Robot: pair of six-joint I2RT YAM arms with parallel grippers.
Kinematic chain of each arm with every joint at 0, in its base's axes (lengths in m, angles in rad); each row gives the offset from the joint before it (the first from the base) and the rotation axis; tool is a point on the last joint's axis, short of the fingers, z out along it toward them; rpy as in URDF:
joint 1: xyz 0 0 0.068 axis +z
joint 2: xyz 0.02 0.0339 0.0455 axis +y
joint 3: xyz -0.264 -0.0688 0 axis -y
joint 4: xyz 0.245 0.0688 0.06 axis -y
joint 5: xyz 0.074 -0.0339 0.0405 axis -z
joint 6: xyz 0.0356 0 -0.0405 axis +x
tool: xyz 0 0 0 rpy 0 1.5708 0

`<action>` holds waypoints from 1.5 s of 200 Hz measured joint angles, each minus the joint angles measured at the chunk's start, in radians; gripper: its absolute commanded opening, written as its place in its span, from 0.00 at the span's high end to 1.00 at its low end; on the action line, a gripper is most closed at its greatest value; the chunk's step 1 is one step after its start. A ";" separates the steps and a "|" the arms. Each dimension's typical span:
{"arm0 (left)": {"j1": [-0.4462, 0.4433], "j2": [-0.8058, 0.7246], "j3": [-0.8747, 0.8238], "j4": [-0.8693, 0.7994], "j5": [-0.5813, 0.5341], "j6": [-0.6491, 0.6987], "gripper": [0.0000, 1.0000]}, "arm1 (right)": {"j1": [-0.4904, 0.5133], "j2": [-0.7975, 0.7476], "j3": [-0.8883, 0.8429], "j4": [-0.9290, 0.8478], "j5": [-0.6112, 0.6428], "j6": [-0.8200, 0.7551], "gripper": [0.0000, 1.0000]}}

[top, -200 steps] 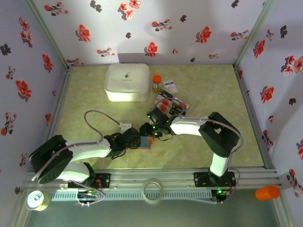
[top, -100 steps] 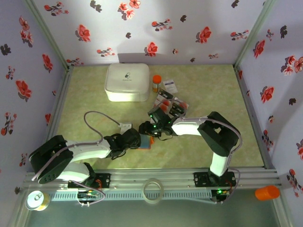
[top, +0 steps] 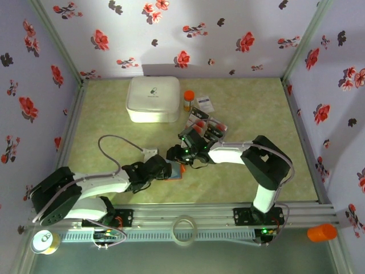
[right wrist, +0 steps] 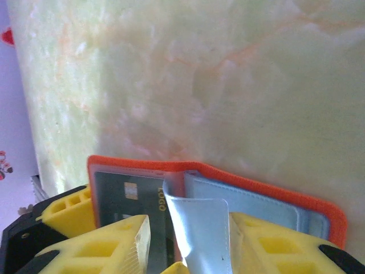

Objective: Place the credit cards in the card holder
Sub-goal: Flip over the card slot on the card holder.

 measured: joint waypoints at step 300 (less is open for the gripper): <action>0.134 -0.573 -0.150 -0.292 -0.089 -0.110 0.00 | 0.127 0.193 0.165 0.108 -0.001 0.120 0.61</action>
